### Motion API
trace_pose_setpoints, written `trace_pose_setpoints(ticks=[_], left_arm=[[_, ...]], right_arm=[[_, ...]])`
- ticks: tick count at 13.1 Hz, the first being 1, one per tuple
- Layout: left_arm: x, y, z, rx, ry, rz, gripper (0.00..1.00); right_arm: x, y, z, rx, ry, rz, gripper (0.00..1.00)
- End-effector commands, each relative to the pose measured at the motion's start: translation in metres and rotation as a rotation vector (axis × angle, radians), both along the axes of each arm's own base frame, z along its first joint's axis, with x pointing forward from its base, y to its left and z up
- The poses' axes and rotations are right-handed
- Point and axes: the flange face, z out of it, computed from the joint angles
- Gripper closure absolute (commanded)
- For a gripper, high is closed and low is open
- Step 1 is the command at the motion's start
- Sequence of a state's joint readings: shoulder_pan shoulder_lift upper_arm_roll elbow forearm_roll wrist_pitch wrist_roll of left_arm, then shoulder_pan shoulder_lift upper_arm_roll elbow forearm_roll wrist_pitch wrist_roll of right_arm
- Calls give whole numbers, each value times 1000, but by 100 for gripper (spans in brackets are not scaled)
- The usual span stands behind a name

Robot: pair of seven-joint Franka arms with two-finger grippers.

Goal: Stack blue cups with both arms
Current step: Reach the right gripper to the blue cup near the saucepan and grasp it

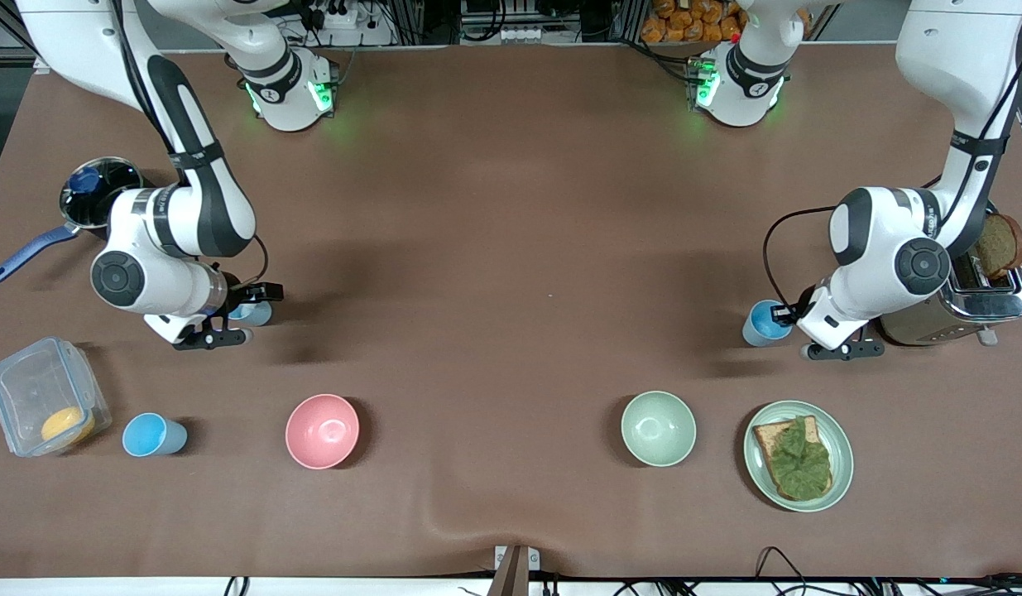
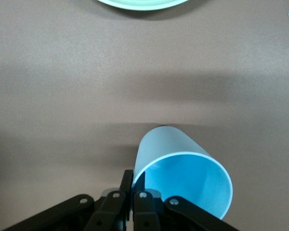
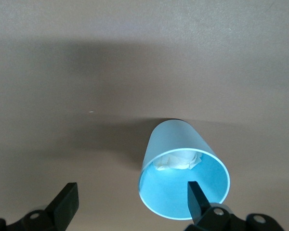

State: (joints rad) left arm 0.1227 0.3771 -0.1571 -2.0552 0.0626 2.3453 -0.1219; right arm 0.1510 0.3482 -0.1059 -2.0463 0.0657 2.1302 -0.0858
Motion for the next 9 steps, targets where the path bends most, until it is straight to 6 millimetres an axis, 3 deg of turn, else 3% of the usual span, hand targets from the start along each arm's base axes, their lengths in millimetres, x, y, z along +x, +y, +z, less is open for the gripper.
trace_pose_setpoints(ticks=[1,5,7,9], left_arm=[[5,1,3,11,-10,-24,100],[9,-2,4,11,-15,-24,100],[9,-2,4,11,-15,-17,100],[9,-1,4,11,-15,-16,100]], right_arm=[[2,2,0,13,-10,-5,0],[4,3,-10,10,-2,-2,20],[4,5,-13,8,5,4,38],[2,4,-18,9,20,10,64]])
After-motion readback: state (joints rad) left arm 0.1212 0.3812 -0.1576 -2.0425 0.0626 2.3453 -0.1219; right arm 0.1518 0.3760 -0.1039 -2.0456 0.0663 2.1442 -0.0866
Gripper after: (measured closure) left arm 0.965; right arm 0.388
